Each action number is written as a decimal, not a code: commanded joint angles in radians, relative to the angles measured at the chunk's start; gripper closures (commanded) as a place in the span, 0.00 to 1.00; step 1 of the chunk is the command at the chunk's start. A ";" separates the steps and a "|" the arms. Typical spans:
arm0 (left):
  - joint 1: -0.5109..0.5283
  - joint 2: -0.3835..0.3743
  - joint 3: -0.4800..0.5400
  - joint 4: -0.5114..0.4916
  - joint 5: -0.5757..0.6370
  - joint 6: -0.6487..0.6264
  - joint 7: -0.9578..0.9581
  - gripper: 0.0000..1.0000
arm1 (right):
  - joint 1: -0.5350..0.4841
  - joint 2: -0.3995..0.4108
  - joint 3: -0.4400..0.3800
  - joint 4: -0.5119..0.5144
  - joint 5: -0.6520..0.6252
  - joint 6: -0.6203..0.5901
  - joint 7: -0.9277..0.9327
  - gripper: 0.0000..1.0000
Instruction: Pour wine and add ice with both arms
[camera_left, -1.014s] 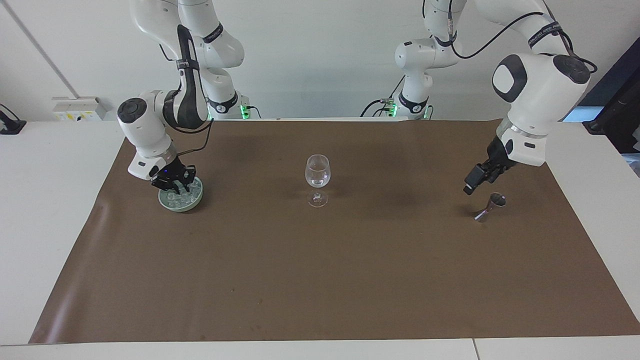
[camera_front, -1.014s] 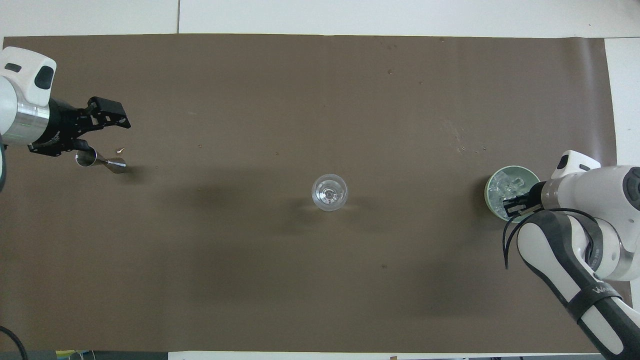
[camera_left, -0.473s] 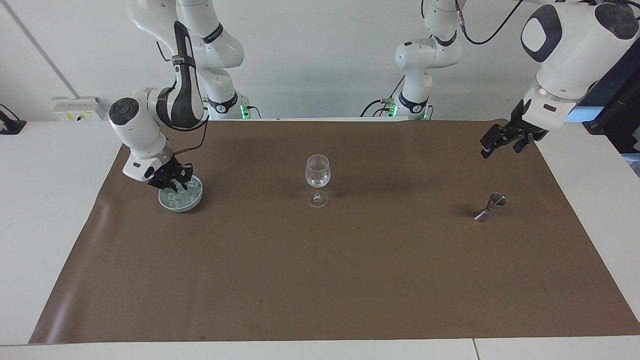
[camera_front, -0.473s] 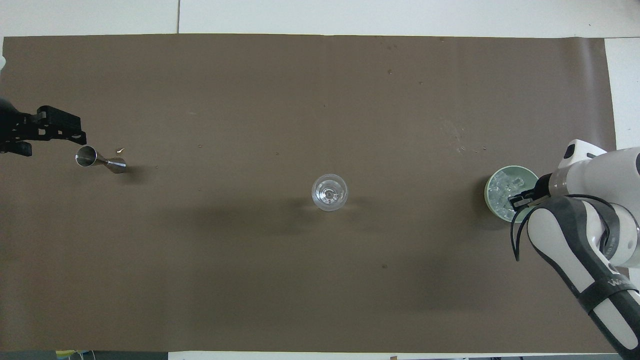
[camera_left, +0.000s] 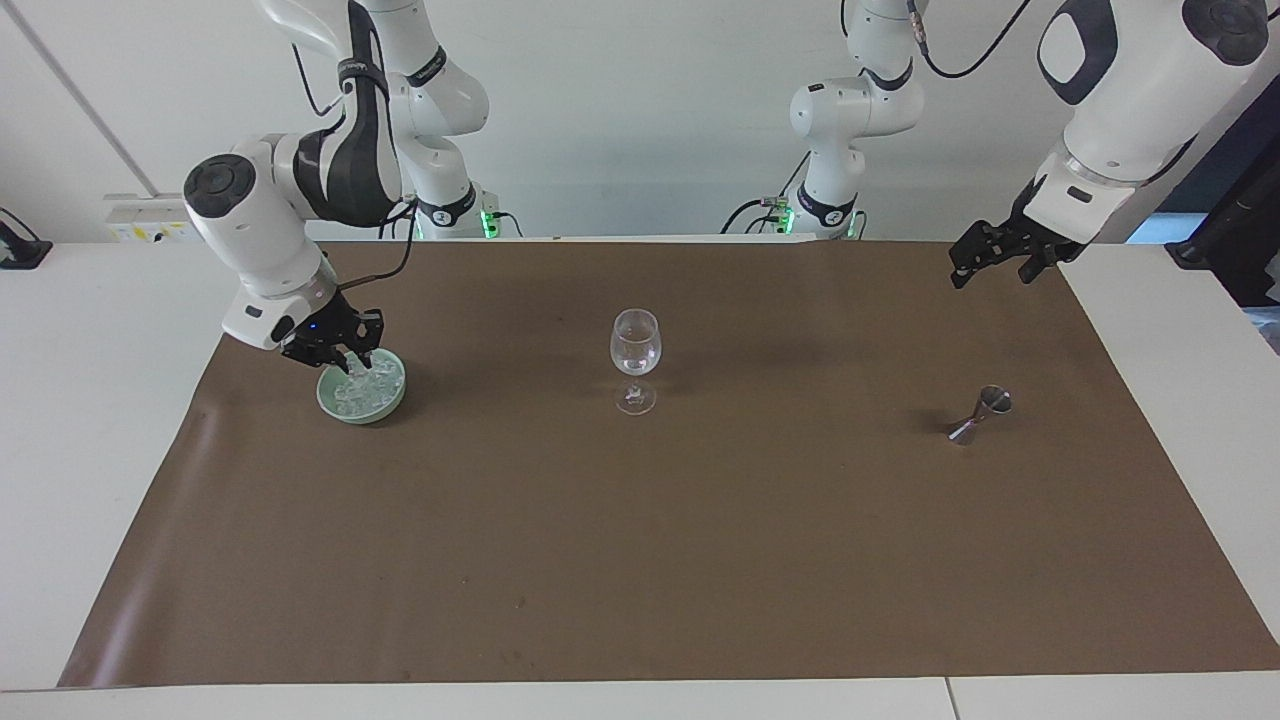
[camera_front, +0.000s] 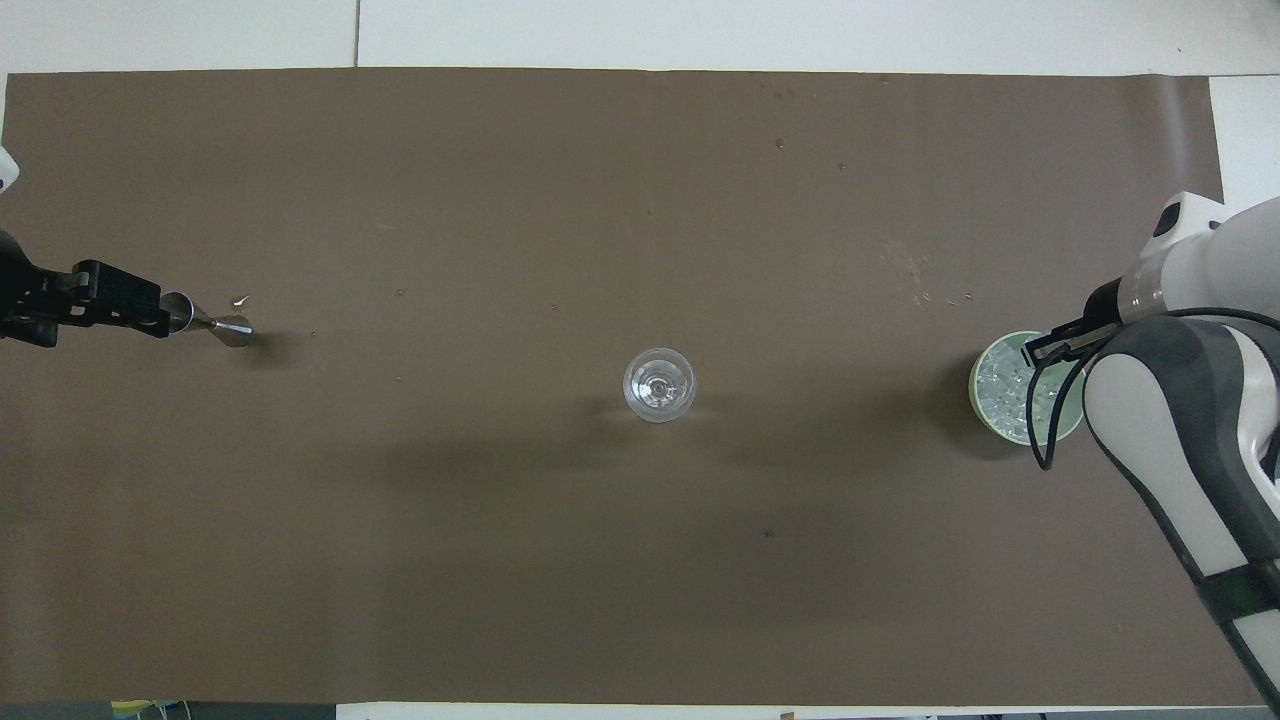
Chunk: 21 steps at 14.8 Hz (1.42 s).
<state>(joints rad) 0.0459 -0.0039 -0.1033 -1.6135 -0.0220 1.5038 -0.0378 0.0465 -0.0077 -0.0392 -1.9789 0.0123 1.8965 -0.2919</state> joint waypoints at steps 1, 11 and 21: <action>-0.008 -0.031 0.004 -0.039 0.017 0.009 0.016 0.00 | 0.099 0.012 0.002 0.150 0.000 -0.132 0.159 1.00; -0.004 -0.025 0.004 -0.037 0.025 0.065 0.022 0.00 | 0.447 0.078 0.009 0.403 0.049 -0.185 0.729 0.99; 0.005 -0.025 0.004 -0.036 0.023 0.064 0.019 0.00 | 0.595 0.163 0.010 0.312 0.047 0.021 0.916 0.98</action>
<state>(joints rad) 0.0459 -0.0068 -0.1023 -1.6204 -0.0185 1.5473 -0.0225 0.6479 0.1810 -0.0303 -1.6109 0.0546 1.8725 0.6234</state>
